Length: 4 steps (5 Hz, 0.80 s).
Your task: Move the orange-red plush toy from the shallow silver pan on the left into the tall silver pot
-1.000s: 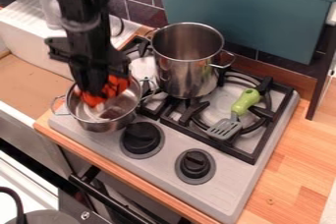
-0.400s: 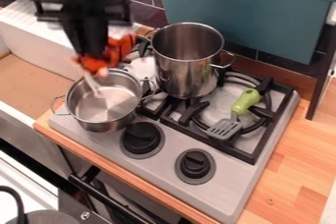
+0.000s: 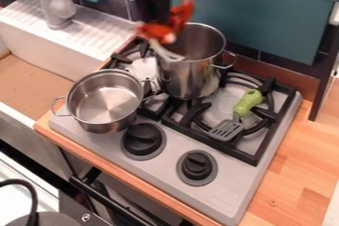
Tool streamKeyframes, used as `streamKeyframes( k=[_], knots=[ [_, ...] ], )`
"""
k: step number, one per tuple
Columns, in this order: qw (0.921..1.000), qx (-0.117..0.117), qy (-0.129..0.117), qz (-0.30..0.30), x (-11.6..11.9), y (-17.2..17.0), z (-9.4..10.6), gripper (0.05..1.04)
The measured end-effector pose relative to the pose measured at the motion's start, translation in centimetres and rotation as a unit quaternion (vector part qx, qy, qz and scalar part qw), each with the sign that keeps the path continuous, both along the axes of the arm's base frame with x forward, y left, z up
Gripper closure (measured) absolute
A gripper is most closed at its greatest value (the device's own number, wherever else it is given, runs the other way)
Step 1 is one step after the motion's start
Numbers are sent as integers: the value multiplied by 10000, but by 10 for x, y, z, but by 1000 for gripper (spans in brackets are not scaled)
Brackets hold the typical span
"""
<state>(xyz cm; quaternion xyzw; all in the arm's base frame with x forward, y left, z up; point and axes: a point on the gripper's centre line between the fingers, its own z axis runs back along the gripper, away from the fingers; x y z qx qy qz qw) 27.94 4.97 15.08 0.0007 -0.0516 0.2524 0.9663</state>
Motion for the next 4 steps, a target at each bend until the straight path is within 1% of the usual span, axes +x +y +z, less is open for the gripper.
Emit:
streamKeyframes(
  k=[1,2,3,4],
  knots=[
    [9997,50,-156,179,25,-9,-7,963],
    [9995,151,-219,183,28,-10,-9,963],
    [9994,260,-71,228,29,-8,-24,963],
    [9992,259,205,226,30,-7,-43,963]
  ],
)
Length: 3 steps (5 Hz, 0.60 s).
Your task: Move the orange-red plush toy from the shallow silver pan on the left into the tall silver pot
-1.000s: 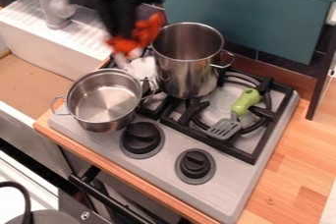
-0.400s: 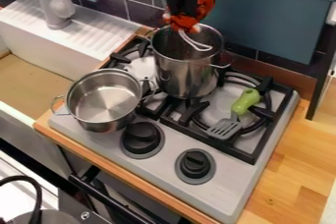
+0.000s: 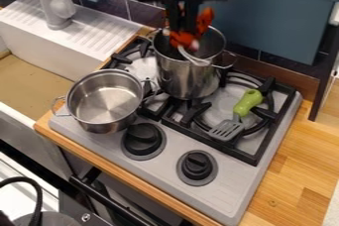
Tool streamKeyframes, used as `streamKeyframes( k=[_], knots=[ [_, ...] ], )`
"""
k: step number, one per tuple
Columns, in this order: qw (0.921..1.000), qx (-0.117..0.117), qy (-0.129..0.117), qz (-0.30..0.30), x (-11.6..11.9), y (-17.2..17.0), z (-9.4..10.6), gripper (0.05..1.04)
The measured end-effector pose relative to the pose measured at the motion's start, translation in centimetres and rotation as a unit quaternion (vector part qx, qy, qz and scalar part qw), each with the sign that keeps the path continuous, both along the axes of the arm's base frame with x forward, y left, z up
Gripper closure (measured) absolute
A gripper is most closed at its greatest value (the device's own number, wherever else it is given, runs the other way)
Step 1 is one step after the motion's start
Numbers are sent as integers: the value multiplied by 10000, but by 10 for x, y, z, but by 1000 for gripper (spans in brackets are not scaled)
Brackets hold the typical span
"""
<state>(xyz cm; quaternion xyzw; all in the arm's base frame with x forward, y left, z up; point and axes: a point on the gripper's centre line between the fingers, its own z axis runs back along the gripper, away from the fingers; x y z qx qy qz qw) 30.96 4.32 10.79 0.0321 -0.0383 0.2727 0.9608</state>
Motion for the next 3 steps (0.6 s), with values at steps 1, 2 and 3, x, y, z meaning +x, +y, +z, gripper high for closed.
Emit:
streamKeyframes(
  k=[1,2,3],
  knots=[
    [9996,266,1,-81,-3,-1,-16,963],
    [9990,405,43,-186,-3,-5,-28,963],
    [9991,391,61,-152,-2,-5,-32,963]
  ],
)
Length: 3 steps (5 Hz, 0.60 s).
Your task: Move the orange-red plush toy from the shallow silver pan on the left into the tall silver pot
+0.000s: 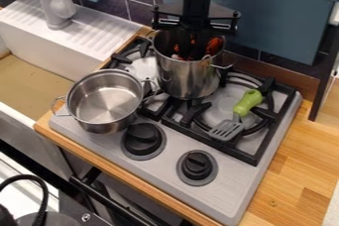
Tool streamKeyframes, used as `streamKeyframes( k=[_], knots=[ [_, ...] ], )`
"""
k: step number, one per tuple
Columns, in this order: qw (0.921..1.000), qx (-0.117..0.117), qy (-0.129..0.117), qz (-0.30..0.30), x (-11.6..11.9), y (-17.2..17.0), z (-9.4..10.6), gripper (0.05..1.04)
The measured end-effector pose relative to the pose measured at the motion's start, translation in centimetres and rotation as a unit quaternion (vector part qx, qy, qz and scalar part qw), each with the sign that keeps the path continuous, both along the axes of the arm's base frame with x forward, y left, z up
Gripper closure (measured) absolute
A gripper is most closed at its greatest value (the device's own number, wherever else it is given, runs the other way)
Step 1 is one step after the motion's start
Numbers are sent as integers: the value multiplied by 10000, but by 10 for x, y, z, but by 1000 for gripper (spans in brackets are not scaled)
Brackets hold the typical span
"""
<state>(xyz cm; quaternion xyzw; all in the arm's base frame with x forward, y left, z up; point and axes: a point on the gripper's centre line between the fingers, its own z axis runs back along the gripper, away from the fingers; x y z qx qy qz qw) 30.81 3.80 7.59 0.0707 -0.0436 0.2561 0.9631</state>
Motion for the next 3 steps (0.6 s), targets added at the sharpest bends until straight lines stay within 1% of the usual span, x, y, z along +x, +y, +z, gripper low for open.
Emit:
streamKeyframes(
  k=[1,2,3],
  knots=[
    [9999,-13,29,111,-1,0,-2,935],
    [9997,-18,91,241,-3,2,-3,722],
    [9995,-135,96,284,-4,7,-3,438]
  ],
)
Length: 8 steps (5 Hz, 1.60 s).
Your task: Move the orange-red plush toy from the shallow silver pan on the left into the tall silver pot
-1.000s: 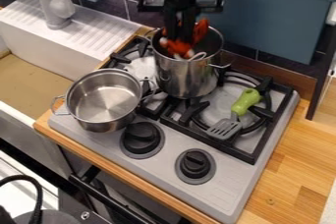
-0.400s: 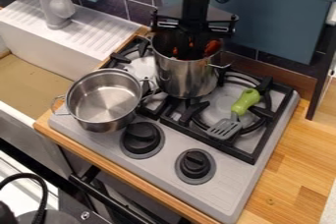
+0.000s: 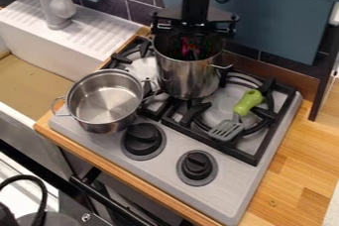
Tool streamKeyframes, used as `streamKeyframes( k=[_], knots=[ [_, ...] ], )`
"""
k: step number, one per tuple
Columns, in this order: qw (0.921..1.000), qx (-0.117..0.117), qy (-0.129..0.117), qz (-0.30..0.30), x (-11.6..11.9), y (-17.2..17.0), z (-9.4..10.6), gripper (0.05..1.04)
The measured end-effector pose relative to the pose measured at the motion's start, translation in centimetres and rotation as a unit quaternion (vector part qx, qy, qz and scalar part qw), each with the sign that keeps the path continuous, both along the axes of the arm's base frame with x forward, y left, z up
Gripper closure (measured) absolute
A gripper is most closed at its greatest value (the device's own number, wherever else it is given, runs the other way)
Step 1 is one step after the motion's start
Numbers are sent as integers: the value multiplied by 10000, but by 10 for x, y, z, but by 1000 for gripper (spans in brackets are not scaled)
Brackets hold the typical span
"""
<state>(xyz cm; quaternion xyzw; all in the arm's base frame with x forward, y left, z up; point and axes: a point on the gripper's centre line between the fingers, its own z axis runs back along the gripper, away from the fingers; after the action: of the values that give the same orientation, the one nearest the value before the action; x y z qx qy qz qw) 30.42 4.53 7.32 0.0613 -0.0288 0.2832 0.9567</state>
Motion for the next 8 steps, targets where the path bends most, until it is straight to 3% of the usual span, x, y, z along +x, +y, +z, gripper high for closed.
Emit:
streamKeyframes(
  k=[1,2,4,6,8],
  knots=[
    [10000,-65,-45,20,-1,3,4,159],
    [9999,-61,-82,43,-3,5,12,77],
    [9994,-153,-188,238,1,8,38,83],
    [9985,-305,-434,128,-14,14,71,83],
    [9986,-226,-361,-316,-48,29,67,83]
  ],
)
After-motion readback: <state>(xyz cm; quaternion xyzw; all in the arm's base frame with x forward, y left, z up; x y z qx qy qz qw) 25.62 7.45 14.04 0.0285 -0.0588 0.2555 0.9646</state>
